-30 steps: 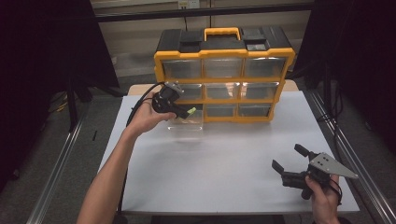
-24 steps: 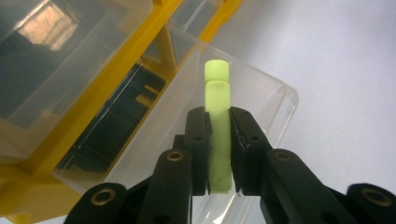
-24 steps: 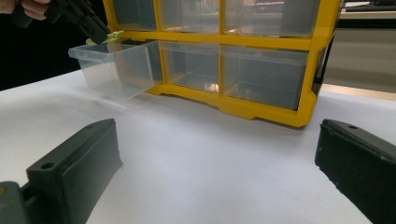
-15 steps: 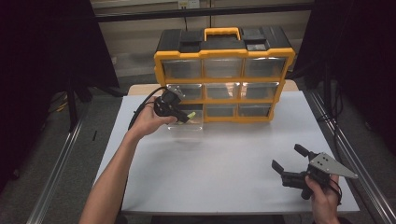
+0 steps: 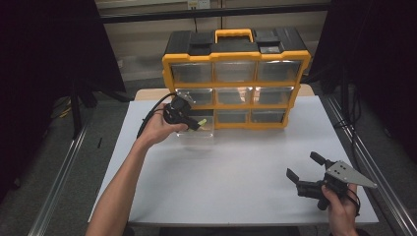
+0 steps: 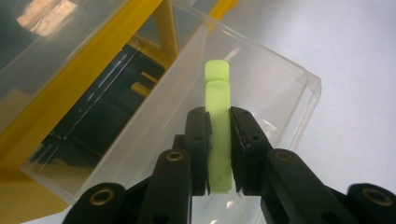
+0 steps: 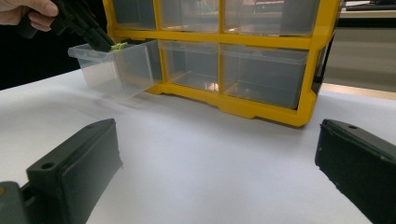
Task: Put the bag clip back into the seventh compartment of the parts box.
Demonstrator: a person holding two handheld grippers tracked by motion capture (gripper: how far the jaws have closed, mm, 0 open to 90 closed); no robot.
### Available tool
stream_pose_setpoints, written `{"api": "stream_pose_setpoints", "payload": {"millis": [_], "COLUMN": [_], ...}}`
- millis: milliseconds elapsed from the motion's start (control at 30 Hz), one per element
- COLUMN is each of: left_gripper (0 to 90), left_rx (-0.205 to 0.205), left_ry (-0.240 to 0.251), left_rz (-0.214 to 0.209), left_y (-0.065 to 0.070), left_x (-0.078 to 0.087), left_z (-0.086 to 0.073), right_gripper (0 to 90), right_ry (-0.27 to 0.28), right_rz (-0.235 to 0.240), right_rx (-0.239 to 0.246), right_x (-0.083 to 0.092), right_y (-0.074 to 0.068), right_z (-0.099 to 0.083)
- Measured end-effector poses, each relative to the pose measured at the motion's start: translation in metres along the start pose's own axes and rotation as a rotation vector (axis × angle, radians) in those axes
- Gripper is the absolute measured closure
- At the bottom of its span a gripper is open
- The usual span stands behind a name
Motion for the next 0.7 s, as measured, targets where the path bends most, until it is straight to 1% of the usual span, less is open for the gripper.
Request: {"api": "stream_pose_setpoints", "payload": {"millis": [67,100,133,200,333,367,400,433,467,500,533,567,633,667,700], "left_gripper": [75.1,74.2,71.6,67.7,52.6,49.4,45.4,41.0,36.7,31.3,25.5,22.1,15.7,12.2,9.4], "left_rx": [0.018,0.016,0.024,0.034,0.046,0.031,0.027,0.03,0.023,0.032,0.032,0.024,0.024,0.038,0.04], "left_ry": [0.036,0.046,0.045,0.065,0.098,0.105,0.106,0.107,0.11,0.126,0.123,0.138,0.154,0.174,0.188], "left_rz": [0.001,-0.002,0.009,0.004,0.03,0.026,0.032,0.037,0.038,0.055,0.057,0.063,0.083,0.09,0.091], "left_y": [0.001,0.001,0.001,0.001,-0.002,-0.002,-0.002,-0.002,-0.002,-0.002,-0.001,-0.001,-0.001,-0.002,-0.002], "left_x": [0.0,0.0,0.001,0.002,0.007,0.008,0.008,0.009,0.009,0.009,0.009,0.009,0.01,0.01,0.011], "left_z": [0.002,0.003,0.003,0.004,0.008,0.009,0.009,0.009,0.009,0.011,0.01,0.012,0.013,0.015,0.016], "right_gripper": [0.0,0.0,0.0,0.0,0.0,0.0,0.0,0.0,0.0,0.0,0.0,0.0,0.0,0.0,0.0], "right_ry": [0.0,0.0,-0.002,-0.002,-0.001,-0.002,-0.002,-0.004,-0.003,-0.003,-0.002,-0.004,-0.004,-0.004,-0.005], "right_rz": [-0.002,-0.002,-0.002,-0.002,-0.001,-0.001,-0.001,0.002,0.002,0.002,-0.001,0.003,0.007,0.008,0.006], "right_rx": [-0.002,0.001,0.0,0.0,-0.003,-0.002,-0.003,-0.002,0.0,0.0,-0.005,-0.002,-0.002,-0.002,-0.005], "right_x": [0.0,0.0,0.0,-0.001,-0.001,0.0,-0.001,0.0,0.0,-0.001,-0.001,0.0,0.0,0.0,0.0], "right_y": [-0.001,-0.001,-0.001,0.0,-0.001,-0.001,-0.001,-0.001,-0.001,-0.001,-0.001,-0.001,-0.002,-0.002,-0.002], "right_z": [0.0,0.0,0.0,0.0,0.0,0.0,0.0,0.0,0.0,0.0,0.0,-0.001,-0.001,-0.001,-0.001]}}
Point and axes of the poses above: each handheld gripper's, and its own axes: x roughly backward along the jaws, z roughly out of its top, y roughly to its right, the point moved 10 cm from there along -x, roughly forward along the jaws, and after that the axes turned 10 degrees about -z, right-handed, at the moved point
